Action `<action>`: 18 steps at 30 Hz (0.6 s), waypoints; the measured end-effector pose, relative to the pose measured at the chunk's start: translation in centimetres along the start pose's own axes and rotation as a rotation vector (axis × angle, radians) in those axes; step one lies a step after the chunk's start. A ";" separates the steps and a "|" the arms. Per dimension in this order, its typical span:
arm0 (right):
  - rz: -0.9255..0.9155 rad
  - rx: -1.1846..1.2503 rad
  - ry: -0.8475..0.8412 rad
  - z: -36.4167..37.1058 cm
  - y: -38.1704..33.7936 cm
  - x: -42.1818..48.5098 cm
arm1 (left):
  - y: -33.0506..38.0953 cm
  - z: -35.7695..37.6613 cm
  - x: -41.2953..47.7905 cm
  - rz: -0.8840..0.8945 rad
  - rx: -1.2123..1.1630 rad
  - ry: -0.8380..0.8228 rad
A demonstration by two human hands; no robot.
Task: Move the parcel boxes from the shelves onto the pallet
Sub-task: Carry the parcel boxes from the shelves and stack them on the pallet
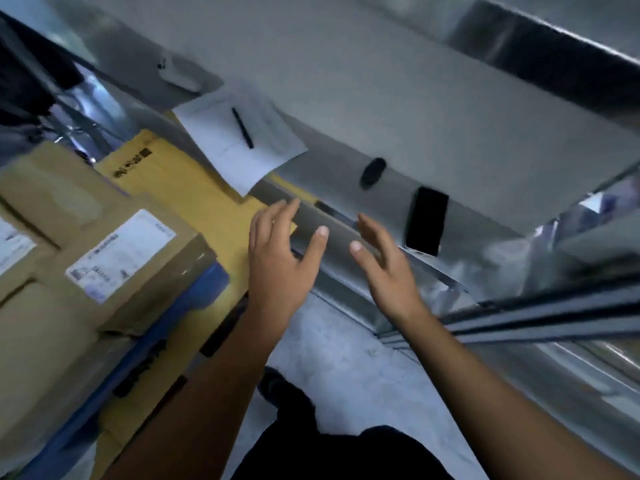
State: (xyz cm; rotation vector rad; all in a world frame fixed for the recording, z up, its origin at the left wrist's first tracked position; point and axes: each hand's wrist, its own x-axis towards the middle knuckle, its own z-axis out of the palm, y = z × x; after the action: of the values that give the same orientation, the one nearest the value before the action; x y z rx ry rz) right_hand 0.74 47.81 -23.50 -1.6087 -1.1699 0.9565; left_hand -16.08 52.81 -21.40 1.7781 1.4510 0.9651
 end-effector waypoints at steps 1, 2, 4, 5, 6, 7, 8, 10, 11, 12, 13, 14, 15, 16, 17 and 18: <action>-0.004 -0.018 0.053 -1.9 0.5 -1.7 | 1.2 1.8 -0.7 0.027 -0.029 -0.040; -0.017 -0.042 0.107 -3.9 1.1 -3.5 | 2.5 3.6 -1.6 0.056 -0.060 -0.086; -0.039 -0.090 0.210 -8.1 2.3 -7.3 | 5.5 7.3 -3.8 0.131 -0.118 -0.162; -0.043 -0.112 0.262 -10.1 2.9 -9.2 | 7.0 9.2 -5.1 0.174 -0.145 -0.189; -0.046 -0.131 0.320 -12.1 3.4 -11.2 | 8.5 10.9 -6.5 0.212 -0.174 -0.212; -0.047 -0.143 0.382 -14.1 4.0 -13.1 | 10.1 12.7 -8.1 0.246 -0.203 -0.238; -0.044 -0.150 0.443 -16.1 4.5 -15.0 | 11.5 14.4 -9.7 0.274 -0.227 -0.269; -0.029 -0.150 0.555 -19.7 5.6 -18.6 | 14.0 17.7 -13.1 0.318 -0.259 -0.339; -0.018 -0.140 0.603 -21.5 6.2 -20.4 | 15.1 19.2 -14.8 0.338 -0.269 -0.371; -0.001 -0.124 0.644 -23.2 6.8 -22.0 | 16.2 20.6 -16.4 0.355 -0.279 -0.401; 0.020 -0.105 0.677 -24.7 7.4 -23.6 | 17.1 21.9 -18.0 0.367 -0.288 -0.430; 0.042 -0.089 0.704 -26.1 7.9 -25.1 | 18.0 23.1 -19.4 0.374 -0.297 -0.456; 0.063 -0.074 0.727 -27.4 8.5 -26.5 | 18.8 24.2 -20.7 0.379 -0.307 -0.483; 0.083 -0.060 0.747 -28.5 8.9 -27.8 | 19.5 25.1 -21.9 0.382 -0.314 -0.510; 0.102 -0.048 0.762 -29.6 9.3 -28.9 | 20.2 26.0 -23.0 0.385 -0.317 -0.539; 0.119 -0.040 0.773 -30.5 9.7 -29.9 | 20.8 26.8 -23.9 0.386 -0.312 -0.568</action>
State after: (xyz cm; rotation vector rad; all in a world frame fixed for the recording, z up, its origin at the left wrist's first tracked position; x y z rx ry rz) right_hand 24.12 10.86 -21.42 -1.8468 -0.5594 0.3049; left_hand 14.46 24.77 -21.40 1.9137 0.5867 0.7257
